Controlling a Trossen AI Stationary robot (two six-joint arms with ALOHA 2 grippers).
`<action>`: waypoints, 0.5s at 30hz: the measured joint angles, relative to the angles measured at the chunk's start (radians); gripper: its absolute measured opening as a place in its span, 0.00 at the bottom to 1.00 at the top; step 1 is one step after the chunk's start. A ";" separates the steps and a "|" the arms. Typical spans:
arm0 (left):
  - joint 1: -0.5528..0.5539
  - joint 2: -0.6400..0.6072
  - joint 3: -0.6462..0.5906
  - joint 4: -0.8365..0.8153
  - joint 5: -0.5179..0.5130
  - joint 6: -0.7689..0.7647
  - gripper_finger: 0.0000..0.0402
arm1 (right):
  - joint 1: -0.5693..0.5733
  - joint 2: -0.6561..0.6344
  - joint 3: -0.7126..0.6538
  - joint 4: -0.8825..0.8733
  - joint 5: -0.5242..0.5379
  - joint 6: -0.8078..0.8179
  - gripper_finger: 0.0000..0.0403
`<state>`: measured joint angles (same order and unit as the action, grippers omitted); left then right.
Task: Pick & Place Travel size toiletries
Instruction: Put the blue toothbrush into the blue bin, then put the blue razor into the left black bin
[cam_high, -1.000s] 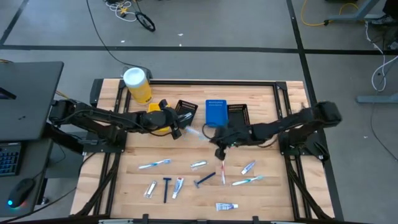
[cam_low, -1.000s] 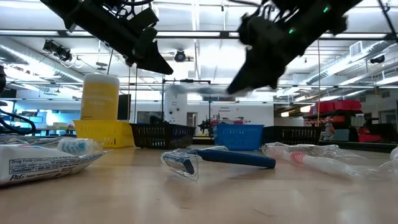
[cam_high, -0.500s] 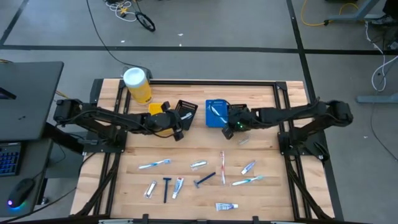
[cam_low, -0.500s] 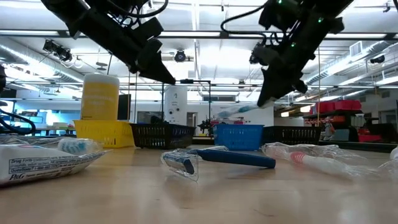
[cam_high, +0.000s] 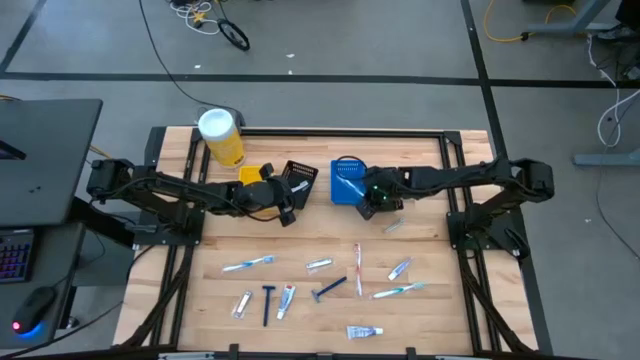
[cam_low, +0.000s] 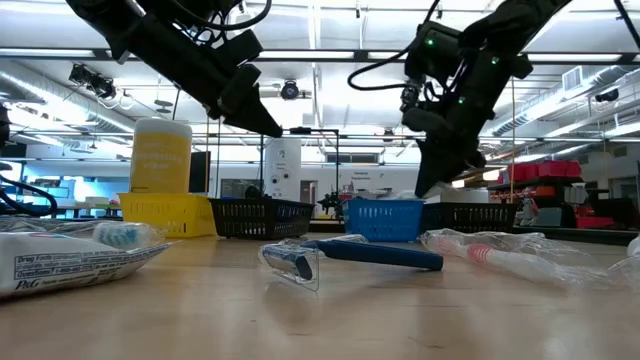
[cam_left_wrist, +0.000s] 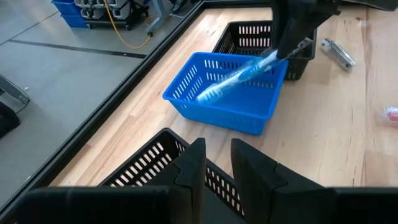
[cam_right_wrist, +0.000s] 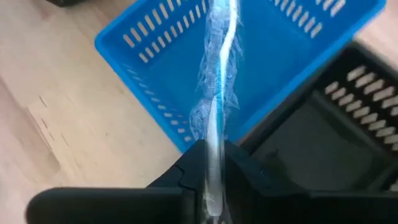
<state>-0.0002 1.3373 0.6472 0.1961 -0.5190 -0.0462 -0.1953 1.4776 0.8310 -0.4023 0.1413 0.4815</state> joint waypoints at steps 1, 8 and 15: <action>0.000 0.000 0.000 0.001 0.000 0.000 0.21 | -0.001 0.000 0.000 0.005 0.000 -0.016 0.17; 0.000 0.000 0.000 0.001 0.000 -0.002 0.21 | -0.009 -0.004 0.000 0.022 0.005 -0.090 0.30; 0.000 0.000 0.000 0.001 0.001 -0.002 0.21 | 0.031 -0.098 0.000 -0.030 0.003 -0.125 0.32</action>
<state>-0.0002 1.3369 0.6472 0.1967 -0.5185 -0.0486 -0.1647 1.3796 0.8308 -0.4319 0.1448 0.3569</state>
